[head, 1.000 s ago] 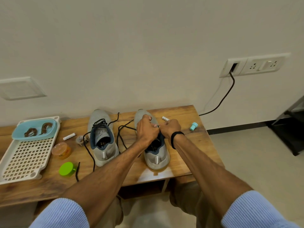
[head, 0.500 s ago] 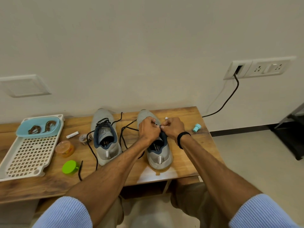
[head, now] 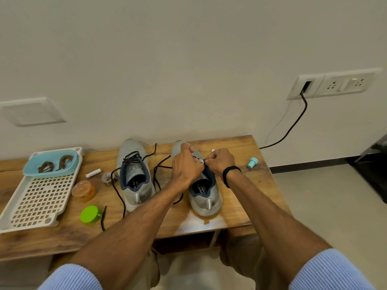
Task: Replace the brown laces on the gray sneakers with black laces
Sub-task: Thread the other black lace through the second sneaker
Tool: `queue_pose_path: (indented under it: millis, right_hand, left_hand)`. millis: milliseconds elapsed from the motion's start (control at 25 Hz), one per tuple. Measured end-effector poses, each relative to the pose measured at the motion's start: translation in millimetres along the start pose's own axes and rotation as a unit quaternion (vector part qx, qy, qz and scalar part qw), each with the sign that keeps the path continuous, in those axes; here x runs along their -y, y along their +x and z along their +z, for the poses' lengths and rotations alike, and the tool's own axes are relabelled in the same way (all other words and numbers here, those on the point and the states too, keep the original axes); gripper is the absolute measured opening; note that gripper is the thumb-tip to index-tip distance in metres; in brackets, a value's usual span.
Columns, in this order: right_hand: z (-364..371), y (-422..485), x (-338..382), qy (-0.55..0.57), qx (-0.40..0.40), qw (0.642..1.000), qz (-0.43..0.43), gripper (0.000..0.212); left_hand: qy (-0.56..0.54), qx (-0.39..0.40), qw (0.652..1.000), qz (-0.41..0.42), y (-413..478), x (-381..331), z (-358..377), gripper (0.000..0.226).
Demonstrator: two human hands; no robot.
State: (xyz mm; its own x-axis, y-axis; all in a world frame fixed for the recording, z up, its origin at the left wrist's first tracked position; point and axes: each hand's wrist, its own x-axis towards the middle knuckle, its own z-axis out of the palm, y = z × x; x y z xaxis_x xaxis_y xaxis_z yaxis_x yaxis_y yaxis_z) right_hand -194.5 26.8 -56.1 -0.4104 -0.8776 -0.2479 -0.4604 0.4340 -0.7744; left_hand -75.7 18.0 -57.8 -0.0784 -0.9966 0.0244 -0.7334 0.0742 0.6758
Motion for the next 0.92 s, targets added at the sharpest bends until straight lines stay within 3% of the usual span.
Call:
queue_pose_path:
  millis: [280,480,560,640,720,840,920]
  right_hand:
    - [2,-3,-1,0.033,-0.004,0.999,0.000,0.005]
    - [-1,3,2,0.105,0.078,0.990,0.048,0.020]
    - [-5,7,1,0.165,0.111,0.976,0.093,0.018]
    - [-5,8,-1,0.167,0.138,0.971,0.096,0.013]
    - [-2,8,-2,0.151,0.157,0.972,0.084,0.014]
    - [3,12,-5,0.182,0.153,0.967,0.097,0.025]
    - [6,17,-8,0.169,0.139,0.972,0.083,0.026]
  left_hand:
    - [0.017,-0.035,0.999,0.003,-2,-4,12,0.032]
    - [-0.029,0.001,0.999,-0.016,2,4,-5,0.041]
    - [0.027,-0.012,0.999,0.037,-3,0,-12,0.037]
    - [0.151,-0.042,0.984,0.085,-18,-10,-20,0.027]
    - [0.209,0.012,0.974,0.087,-41,-23,-22,0.030]
    - [0.301,0.180,0.935,0.057,-78,-34,-11,0.056]
    - [0.383,0.198,0.899,0.079,-88,-35,-3,0.060]
